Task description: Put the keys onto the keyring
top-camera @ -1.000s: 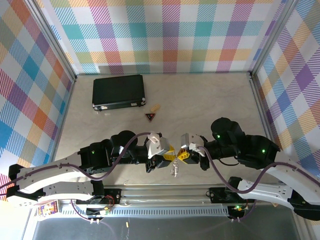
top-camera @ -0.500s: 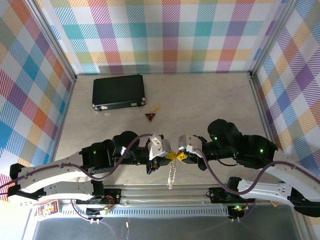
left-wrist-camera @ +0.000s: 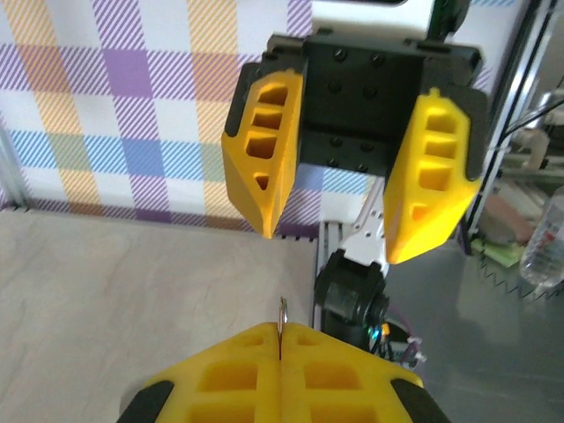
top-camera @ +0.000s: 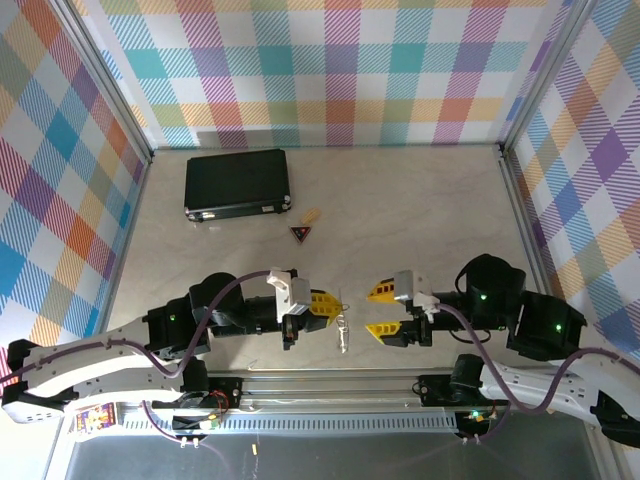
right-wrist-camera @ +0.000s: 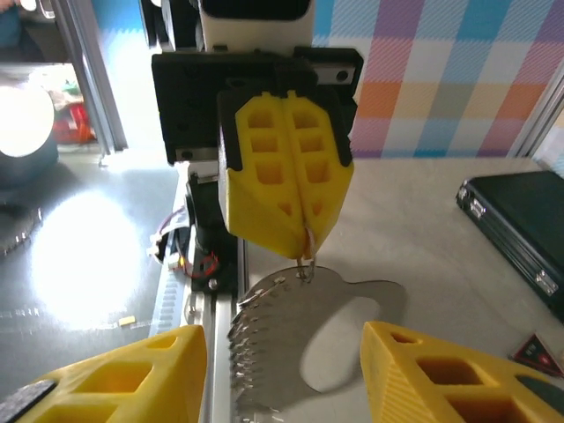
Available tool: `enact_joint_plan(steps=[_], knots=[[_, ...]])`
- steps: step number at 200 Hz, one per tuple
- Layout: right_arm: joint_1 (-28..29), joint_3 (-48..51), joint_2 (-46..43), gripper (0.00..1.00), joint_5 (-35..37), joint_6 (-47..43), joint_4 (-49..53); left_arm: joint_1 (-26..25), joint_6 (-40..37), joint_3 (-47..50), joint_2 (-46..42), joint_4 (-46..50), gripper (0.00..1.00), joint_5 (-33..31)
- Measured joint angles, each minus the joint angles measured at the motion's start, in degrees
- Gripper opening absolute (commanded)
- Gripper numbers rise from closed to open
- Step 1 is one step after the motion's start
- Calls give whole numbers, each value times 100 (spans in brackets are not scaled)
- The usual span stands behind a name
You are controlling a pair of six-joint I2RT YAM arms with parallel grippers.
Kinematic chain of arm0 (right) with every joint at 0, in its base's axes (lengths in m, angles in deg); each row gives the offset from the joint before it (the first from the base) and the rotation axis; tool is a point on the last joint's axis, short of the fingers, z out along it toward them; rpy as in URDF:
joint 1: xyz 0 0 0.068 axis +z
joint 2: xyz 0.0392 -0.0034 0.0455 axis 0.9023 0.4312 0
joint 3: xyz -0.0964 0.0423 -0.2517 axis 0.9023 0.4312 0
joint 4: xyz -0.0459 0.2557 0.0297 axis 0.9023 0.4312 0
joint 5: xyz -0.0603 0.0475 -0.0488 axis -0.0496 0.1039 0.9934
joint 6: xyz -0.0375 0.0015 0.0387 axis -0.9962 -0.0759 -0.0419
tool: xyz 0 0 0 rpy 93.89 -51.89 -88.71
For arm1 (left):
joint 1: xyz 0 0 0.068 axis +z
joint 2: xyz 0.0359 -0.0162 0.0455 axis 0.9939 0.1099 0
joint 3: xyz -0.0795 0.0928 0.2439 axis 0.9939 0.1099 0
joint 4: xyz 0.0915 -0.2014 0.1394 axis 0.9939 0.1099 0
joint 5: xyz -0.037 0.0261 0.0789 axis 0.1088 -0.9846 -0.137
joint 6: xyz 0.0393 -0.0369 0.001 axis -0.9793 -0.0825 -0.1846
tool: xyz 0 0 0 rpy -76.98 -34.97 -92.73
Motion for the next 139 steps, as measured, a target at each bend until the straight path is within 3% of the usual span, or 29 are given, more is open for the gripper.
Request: enact_joint_plan(steps=[64,98,139], knots=[[0,323,-2,42,-114,629,-977,0,280,389,173,-1360,0,420],[0,326,39,35,-229,756,-1167,0,339,431,278,-1578,0,474],[0,356,33,34,-260,772,-1209,0,369,433,275,-1810,0,474]])
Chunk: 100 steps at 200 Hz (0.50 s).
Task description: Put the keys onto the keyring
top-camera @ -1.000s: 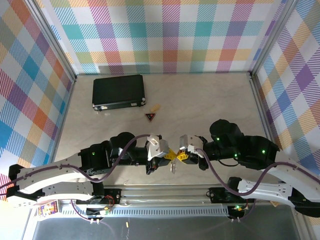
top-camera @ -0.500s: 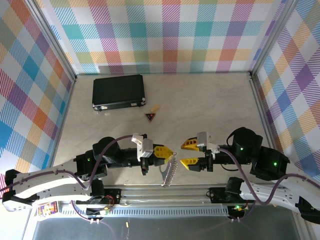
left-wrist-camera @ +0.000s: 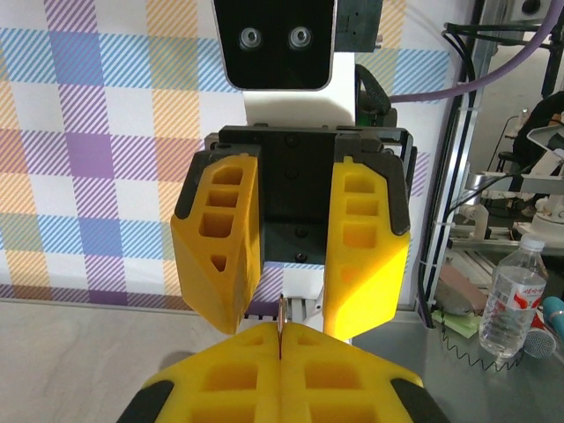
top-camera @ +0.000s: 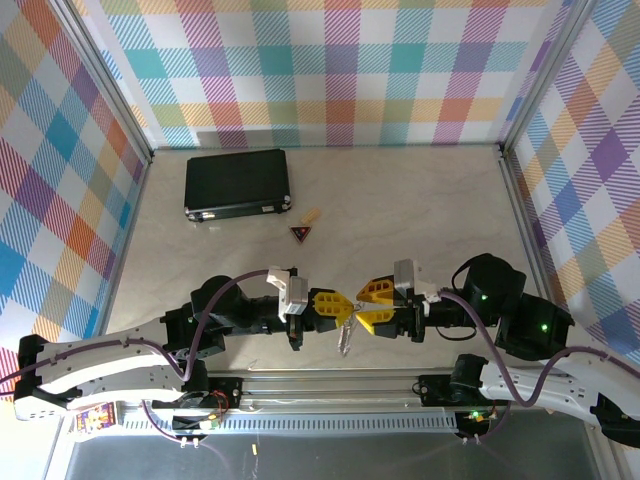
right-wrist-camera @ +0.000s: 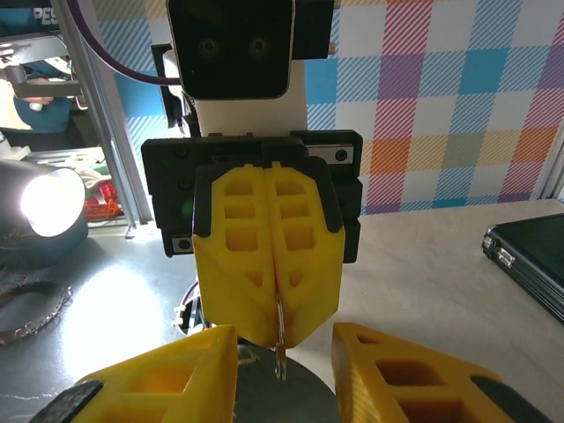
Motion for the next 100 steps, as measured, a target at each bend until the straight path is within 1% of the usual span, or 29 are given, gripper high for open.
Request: enact_joint_plan(steps=[53,100], knots=[[0,166,-22,16,-33,149,-87,0,39,96,0,-264,0,0],[0,170,-35,17,-48,149,-216,0,42,160,0,-308,0,22]])
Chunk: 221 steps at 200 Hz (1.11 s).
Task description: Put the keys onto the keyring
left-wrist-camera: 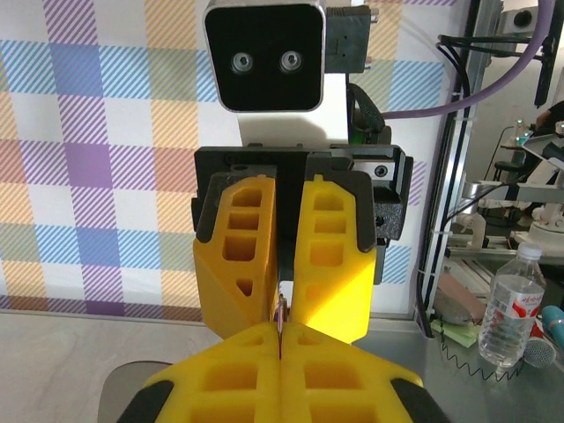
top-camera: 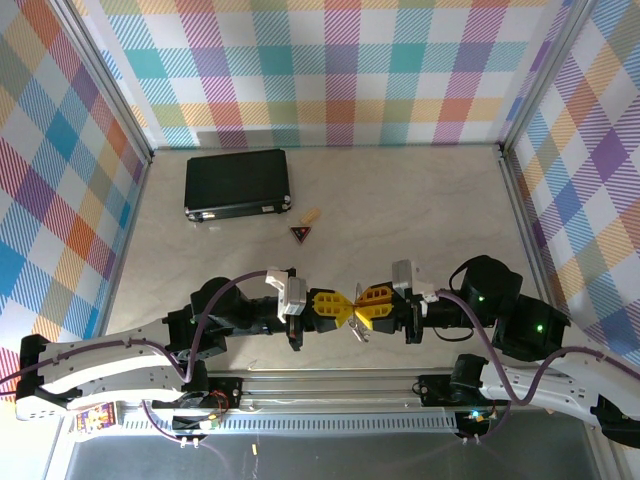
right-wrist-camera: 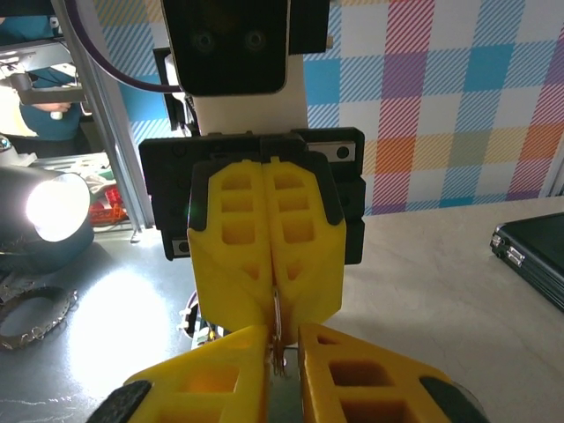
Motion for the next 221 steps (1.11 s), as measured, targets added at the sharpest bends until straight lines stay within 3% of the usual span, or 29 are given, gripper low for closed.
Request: enact_joint_plan(steps=[43,60,86,97,221], knots=[[0,0,2,0,-26,-4,-74,0,2,42,-24,2,0,-2],[0,0,15,0,-44,11,-76,0,2,70,-59,2,0,0],[0,0,52,23,-63,11,-57,0,0,118,-111,20,0,-4],[0,0,57,26,-66,28,-44,0,0,118,-149,28,0,-4],[0,68,50,14,-133,129,-79,0,2,118,-243,2,0,-28]])
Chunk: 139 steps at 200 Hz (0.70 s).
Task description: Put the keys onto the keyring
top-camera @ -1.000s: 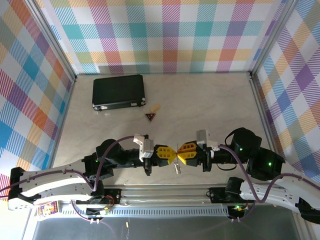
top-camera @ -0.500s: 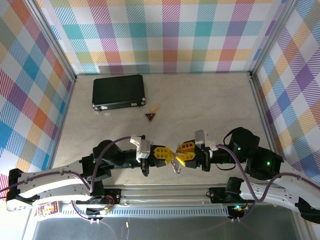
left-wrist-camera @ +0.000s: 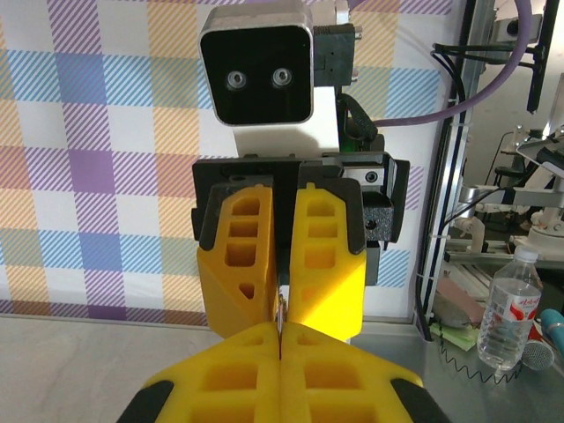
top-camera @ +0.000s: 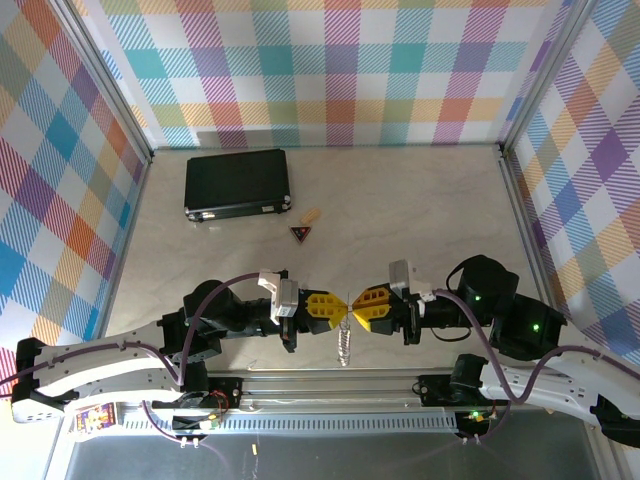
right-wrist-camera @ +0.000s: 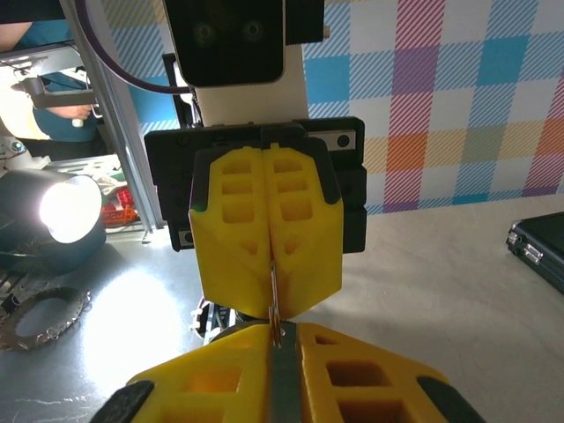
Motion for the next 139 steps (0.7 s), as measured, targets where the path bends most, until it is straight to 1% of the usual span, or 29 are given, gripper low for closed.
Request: enact_joint_plan(steps=[27,55,96,120,139], knots=[[0,24,2,11,-26,15,0,0,0,4,17,-7,0,-4],[0,26,0,17,-50,17,-4,0,0,7,17,-7,0,-2],[0,28,0,17,-90,24,-98,0,0,42,17,-7,0,-2],[0,31,2,12,-105,37,-155,0,0,44,17,-4,0,-2],[0,31,13,4,-98,42,-173,0,2,59,15,-7,0,2]])
